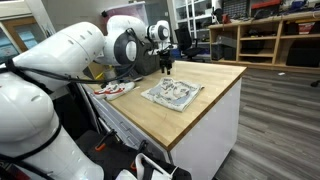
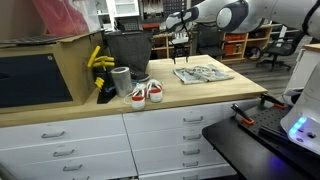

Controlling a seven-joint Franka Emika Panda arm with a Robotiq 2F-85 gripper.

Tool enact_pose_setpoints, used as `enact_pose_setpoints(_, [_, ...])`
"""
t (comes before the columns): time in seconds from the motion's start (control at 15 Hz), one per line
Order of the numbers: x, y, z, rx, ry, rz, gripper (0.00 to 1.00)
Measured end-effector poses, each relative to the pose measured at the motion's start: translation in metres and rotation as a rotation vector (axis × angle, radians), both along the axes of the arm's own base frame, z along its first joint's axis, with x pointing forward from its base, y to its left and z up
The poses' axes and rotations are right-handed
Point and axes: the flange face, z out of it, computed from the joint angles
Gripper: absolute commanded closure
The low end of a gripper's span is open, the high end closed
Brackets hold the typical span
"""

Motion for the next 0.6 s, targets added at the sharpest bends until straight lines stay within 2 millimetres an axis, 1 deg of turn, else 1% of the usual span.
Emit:
enact_pose_setpoints(0.07, [-0.003, -0.001, 0.001, 0.011, 0.023, 0.04, 0.26])
enact_pose_setpoints(0.2, [-0.009, -0.001, 0.006, 0.037, 0.065, 0.123, 0.42])
enact_pose_setpoints(0.27, [-0.012, -0.001, 0.008, 0.05, 0.086, 0.161, 0.51])
enact_pose_setpoints(0.4, [-0.018, 0.002, 0.011, 0.077, 0.13, 0.227, 0.65])
enact_pose_setpoints(0.6, [-0.026, 0.007, 0.01, 0.103, 0.19, 0.29, 0.88])
